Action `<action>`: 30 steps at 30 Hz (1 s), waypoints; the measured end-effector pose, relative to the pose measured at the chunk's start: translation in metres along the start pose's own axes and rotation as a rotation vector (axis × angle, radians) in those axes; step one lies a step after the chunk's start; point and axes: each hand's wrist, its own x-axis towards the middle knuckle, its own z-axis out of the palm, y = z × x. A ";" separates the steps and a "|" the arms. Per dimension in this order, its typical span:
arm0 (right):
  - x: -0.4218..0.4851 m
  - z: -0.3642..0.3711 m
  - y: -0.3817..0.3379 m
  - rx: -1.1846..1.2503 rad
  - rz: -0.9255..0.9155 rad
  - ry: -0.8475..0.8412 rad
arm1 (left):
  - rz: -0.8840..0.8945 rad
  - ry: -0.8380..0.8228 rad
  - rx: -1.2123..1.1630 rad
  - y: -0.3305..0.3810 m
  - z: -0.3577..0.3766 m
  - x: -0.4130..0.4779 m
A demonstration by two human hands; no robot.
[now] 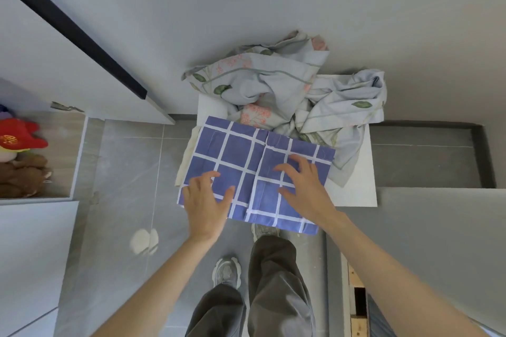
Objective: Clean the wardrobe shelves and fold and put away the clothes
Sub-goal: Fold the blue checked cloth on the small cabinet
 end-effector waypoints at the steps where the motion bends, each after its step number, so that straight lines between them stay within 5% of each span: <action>1: 0.009 0.000 0.004 -0.020 0.021 -0.079 | -0.008 -0.048 0.033 0.002 0.006 -0.004; 5: 0.030 -0.001 0.020 -0.077 0.155 -0.186 | -0.127 -0.147 0.061 -0.007 0.022 -0.011; 8: 0.042 -0.012 0.006 -0.052 0.122 0.025 | -0.205 0.086 -0.093 -0.007 0.025 -0.020; 11: 0.063 -0.025 -0.016 -0.005 -0.055 0.114 | -0.518 0.228 -0.352 -0.003 0.027 -0.040; 16: 0.106 -0.030 -0.026 0.060 0.055 -0.175 | -1.024 -0.188 -0.867 0.010 0.031 -0.059; 20: 0.118 -0.030 -0.023 0.069 0.148 -0.290 | -1.003 -0.472 -1.052 0.014 0.047 -0.064; 30: 0.091 -0.078 -0.041 0.200 0.147 -0.237 | -0.954 -0.417 -1.231 0.046 0.016 -0.072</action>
